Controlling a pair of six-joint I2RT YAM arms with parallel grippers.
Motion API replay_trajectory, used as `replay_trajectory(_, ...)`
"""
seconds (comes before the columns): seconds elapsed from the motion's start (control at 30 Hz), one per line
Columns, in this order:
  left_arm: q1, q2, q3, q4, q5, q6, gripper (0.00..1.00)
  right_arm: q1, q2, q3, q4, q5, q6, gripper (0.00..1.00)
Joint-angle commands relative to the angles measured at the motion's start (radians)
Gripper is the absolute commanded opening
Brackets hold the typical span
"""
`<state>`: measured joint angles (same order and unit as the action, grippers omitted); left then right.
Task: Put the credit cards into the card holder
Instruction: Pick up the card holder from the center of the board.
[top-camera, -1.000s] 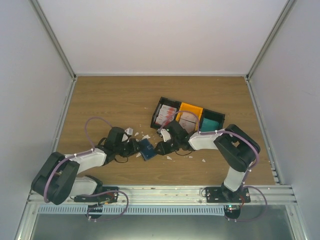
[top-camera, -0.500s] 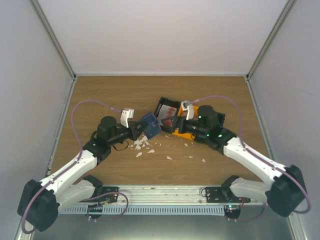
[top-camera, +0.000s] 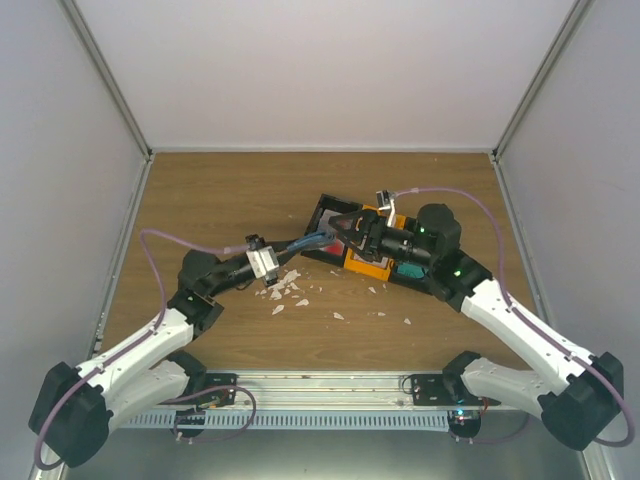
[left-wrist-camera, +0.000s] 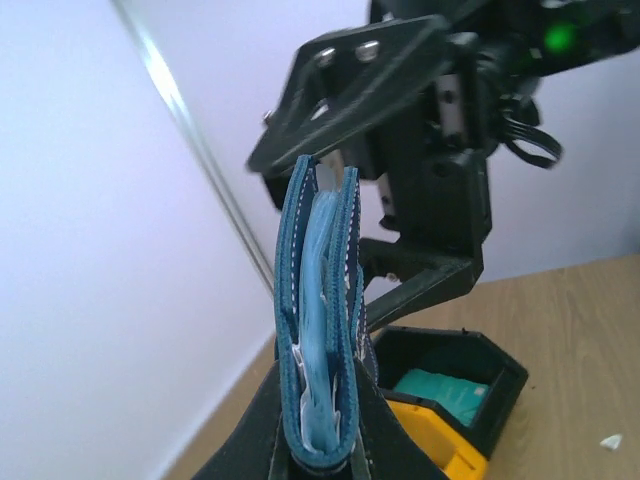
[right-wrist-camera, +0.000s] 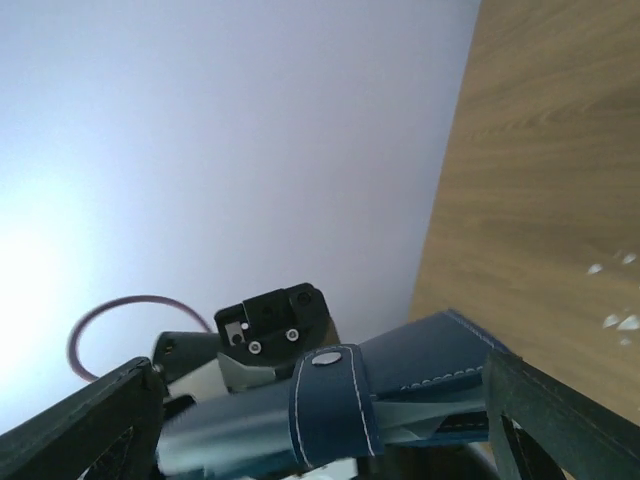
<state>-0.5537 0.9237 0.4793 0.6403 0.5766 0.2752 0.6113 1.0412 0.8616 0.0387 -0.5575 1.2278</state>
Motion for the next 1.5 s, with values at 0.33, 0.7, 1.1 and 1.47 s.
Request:
replay_trajectory(0.33, -0.028, 0.050, 0.011, 0.213, 0.004, 0.699, 0.00, 0.014, 0.003, -0.014, -0.009, -0.084, 0.203, 0.71)
replay_trajectory(0.7, -0.038, 0.100, -0.012, 0.379, -0.174, 0.855, 0.00, 0.016, 0.097, 0.129, -0.264, -0.103, -0.039, 0.63)
replay_trajectory(1.1, -0.045, 0.086, -0.019, 0.414, -0.167, 0.818, 0.00, 0.030, 0.121, 0.164, -0.250, -0.142, -0.076, 0.57)
replay_trajectory(1.47, -0.061, 0.069, -0.008, 0.348, -0.166, 0.780, 0.32, 0.061, 0.120, 0.119, -0.011, -0.148, 0.075, 0.11)
